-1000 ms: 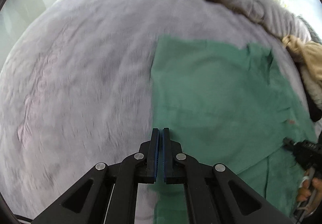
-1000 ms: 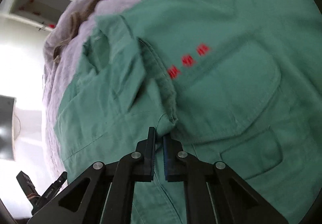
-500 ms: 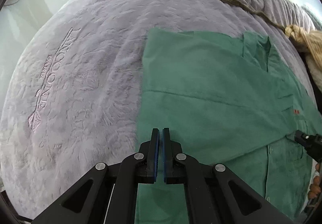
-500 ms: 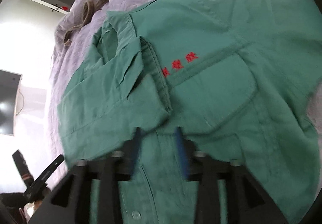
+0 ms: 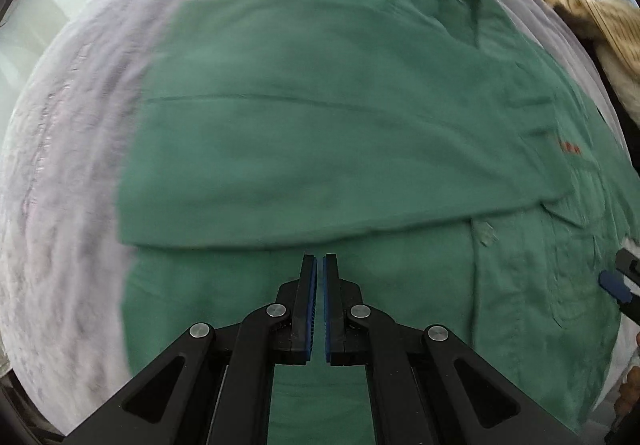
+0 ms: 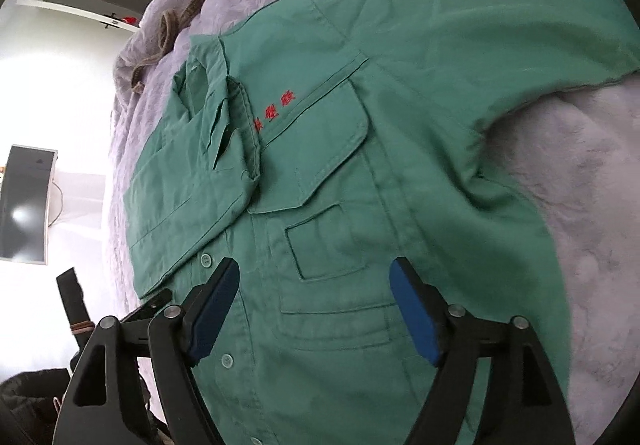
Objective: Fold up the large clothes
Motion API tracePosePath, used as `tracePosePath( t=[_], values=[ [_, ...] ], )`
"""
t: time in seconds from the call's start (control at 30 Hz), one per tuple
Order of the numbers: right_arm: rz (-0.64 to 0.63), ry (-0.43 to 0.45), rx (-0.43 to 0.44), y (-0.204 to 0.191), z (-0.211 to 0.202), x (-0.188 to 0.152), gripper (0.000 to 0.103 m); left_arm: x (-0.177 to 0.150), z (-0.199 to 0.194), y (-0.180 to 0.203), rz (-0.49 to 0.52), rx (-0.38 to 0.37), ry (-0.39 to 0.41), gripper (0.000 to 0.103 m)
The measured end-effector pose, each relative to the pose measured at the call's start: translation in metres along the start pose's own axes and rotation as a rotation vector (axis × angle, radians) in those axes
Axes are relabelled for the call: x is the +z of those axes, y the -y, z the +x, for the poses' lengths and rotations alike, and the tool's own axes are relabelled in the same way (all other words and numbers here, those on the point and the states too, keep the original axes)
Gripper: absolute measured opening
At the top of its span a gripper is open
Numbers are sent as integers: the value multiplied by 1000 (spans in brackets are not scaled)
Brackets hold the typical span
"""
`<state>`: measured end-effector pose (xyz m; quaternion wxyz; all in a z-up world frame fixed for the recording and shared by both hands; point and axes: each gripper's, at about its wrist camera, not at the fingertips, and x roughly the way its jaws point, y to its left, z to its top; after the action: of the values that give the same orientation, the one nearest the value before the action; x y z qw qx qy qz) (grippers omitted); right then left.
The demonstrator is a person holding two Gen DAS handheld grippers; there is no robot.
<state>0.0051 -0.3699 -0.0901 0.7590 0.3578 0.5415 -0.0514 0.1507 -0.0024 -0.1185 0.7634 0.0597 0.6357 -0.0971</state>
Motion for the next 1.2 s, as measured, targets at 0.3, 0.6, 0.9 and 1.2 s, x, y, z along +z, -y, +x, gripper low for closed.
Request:
tracePosePath(
  t=[0.3,0.6,0.9,1.2],
  values=[
    [96,46,38,46,-30,4,90,-2,4,62,77,-40,-25,11],
    [173,187,23,100,-69,17,93,3,1,111,135,-16,7,101],
    [274,327,-10,174,-113,48,103,14,16,149,133,-41,-27,101],
    [542,435,79,263,-120,82,103,25,22,208,212,-66,-4,101]
  ],
)
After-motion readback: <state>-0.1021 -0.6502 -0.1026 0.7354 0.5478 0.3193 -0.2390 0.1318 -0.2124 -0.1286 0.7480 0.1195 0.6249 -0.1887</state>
